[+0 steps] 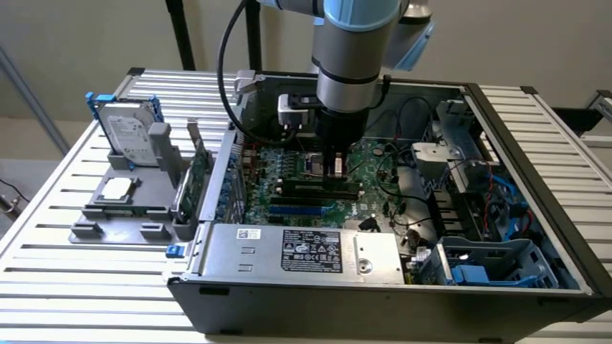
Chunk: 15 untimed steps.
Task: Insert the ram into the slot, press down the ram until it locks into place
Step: 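Insert the ram into the slot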
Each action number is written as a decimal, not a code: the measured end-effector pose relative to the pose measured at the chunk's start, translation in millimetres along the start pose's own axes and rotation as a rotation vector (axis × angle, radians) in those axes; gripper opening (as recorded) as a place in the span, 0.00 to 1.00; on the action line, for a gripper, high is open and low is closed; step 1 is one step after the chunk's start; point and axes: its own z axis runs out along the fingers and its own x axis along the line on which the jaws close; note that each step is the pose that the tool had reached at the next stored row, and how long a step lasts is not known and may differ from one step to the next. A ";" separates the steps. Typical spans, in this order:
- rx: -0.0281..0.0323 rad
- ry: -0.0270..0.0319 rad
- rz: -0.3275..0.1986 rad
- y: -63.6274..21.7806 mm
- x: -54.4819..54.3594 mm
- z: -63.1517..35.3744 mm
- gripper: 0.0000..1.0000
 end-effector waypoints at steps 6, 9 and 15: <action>0.0000 0.0000 0.000 0.0 0.0 1.4 0.13; 0.0000 0.0000 0.000 0.0 -0.1 2.4 0.13; -0.0001 0.0000 0.000 0.1 -0.1 5.3 0.13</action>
